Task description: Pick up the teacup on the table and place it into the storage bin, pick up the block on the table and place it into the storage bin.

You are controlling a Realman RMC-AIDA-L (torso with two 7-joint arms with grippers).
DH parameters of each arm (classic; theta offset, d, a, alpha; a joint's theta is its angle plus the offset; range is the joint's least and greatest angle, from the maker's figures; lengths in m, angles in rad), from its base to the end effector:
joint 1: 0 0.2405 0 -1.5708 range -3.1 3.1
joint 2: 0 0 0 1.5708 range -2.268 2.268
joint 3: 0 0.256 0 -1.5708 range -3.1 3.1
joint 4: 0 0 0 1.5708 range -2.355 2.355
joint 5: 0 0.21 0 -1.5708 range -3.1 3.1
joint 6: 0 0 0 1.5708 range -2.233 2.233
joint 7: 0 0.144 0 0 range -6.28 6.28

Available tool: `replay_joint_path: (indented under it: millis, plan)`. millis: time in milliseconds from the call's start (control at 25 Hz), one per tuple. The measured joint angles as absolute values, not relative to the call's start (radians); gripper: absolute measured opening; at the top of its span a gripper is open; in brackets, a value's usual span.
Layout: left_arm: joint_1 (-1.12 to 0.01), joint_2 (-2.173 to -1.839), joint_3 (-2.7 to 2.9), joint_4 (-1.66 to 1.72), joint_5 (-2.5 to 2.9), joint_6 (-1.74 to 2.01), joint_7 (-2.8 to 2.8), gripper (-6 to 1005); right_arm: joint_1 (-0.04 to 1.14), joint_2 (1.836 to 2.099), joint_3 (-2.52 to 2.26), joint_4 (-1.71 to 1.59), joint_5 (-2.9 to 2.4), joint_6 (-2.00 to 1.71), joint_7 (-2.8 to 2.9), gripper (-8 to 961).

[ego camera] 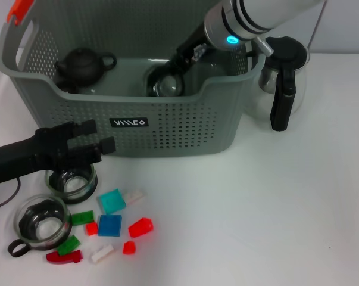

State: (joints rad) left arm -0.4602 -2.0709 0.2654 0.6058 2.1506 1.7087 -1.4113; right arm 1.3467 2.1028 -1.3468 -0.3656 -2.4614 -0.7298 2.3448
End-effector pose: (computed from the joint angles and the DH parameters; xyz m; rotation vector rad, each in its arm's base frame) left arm -0.3077 0.2940 0.0313 -2.4689 -0.9164 -0.9170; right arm 0.0507 0.4747 -0.0956 -2.5544 0.4002 -0.2176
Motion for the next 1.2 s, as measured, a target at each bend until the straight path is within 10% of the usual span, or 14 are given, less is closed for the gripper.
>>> replay_joint_path:
  millis: [280,720,1200]
  plan:
    - [-0.459,-2.071,0.265,0.606,2.151,1.709,-1.411,855,1.319,2.096,-1.343,-0.544,-2.503,-0.875,2.393,569]
    - [-0.455,-2.066,0.239,0.606,2.142,1.716,-1.412,854,1.023,2.091,-1.251,-1.479,-2.433,-1.421,2.462,566]
    - [-0.457,-2.065,0.238,0.606,2.128,1.72,-1.416,853,0.663,2.086,-1.033,-1.562,-1.947,-1.711,2.023,575]
